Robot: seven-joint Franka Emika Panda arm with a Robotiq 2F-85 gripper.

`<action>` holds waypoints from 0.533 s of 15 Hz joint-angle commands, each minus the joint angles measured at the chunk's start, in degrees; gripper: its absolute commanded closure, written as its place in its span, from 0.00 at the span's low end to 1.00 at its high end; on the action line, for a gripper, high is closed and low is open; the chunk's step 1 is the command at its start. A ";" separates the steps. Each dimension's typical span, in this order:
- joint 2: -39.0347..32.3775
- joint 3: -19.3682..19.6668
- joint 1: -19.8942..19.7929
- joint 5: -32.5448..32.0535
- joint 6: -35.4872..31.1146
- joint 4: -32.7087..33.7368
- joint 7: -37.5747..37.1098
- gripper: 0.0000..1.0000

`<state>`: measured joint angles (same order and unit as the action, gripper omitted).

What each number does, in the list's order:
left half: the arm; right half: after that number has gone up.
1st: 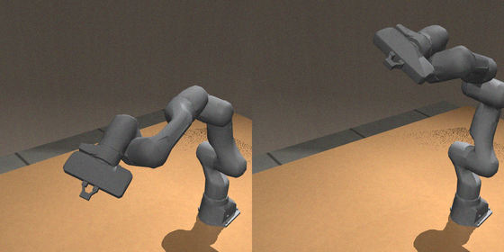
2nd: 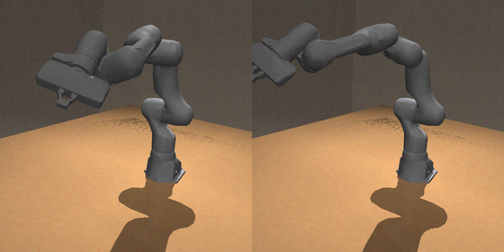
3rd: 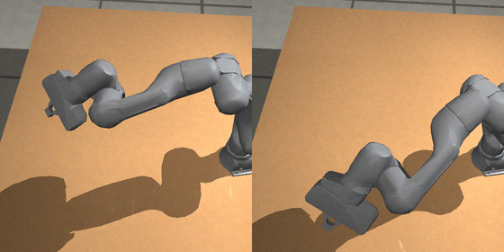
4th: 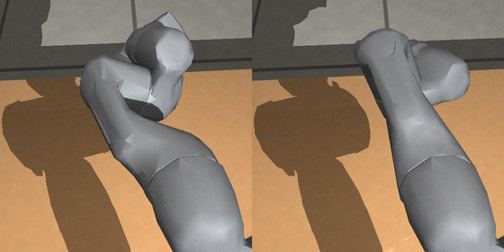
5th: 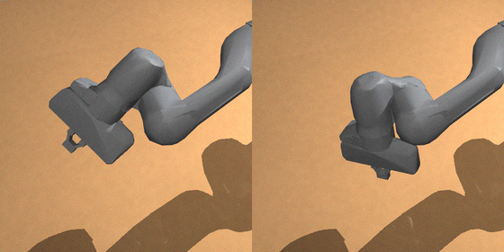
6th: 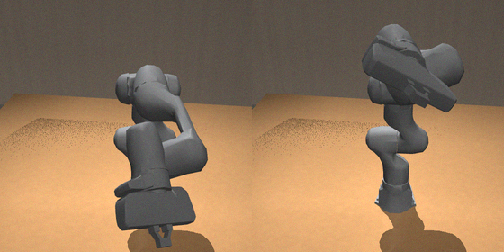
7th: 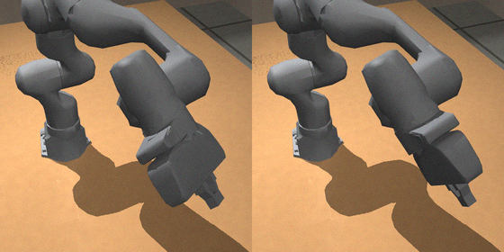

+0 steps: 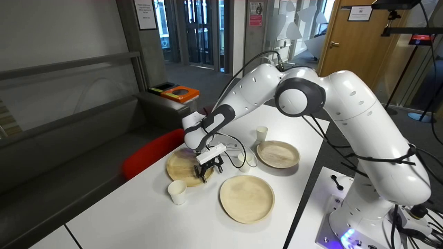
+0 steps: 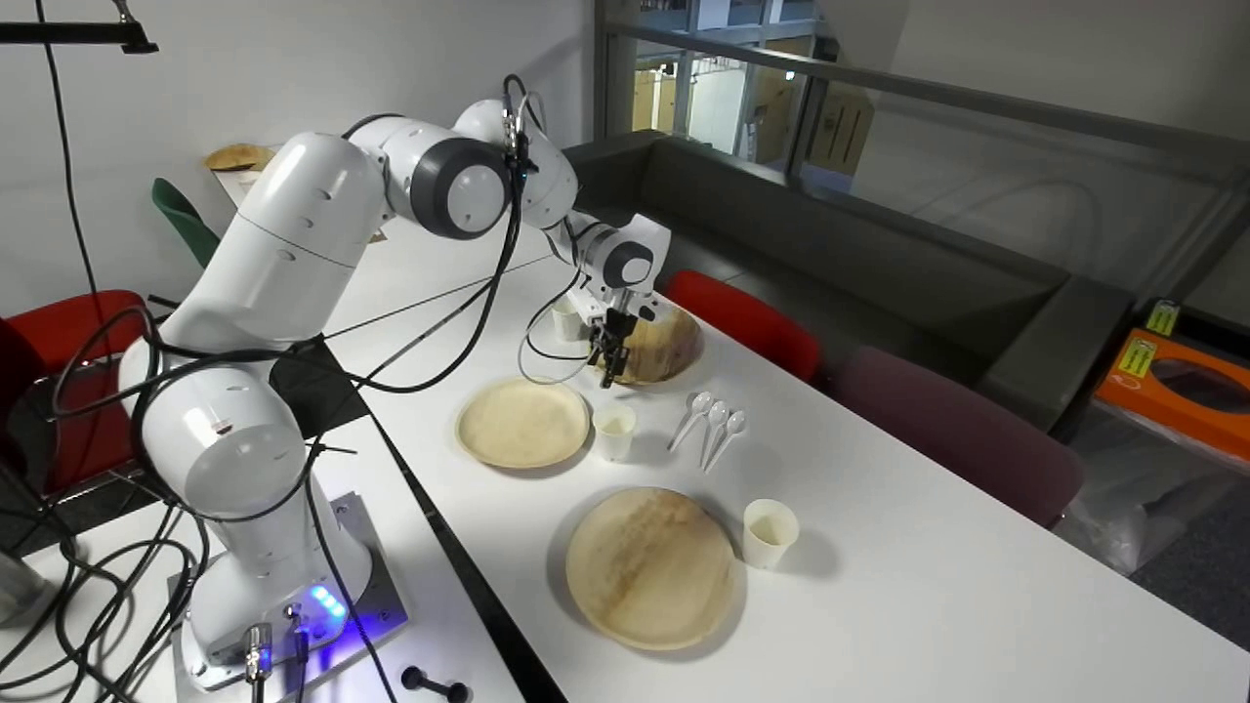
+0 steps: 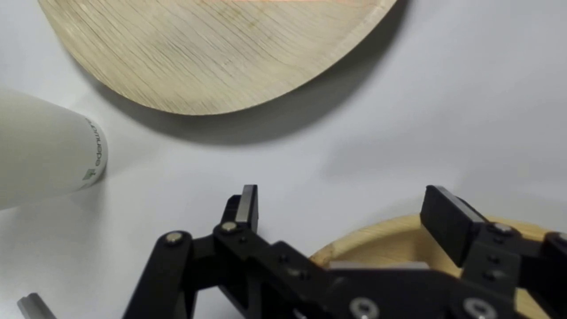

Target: Shift the cup to the left, then move it closer to the plate

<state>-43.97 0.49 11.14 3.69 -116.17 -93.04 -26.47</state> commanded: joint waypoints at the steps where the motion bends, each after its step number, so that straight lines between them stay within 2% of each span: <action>1: -1.07 0.32 0.63 -0.83 -0.49 0.45 0.25 0.00; 8: -1.86 0.80 0.73 -0.95 -0.75 1.29 -0.38 0.00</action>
<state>-45.81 0.52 11.49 3.56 -116.17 -92.45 -26.46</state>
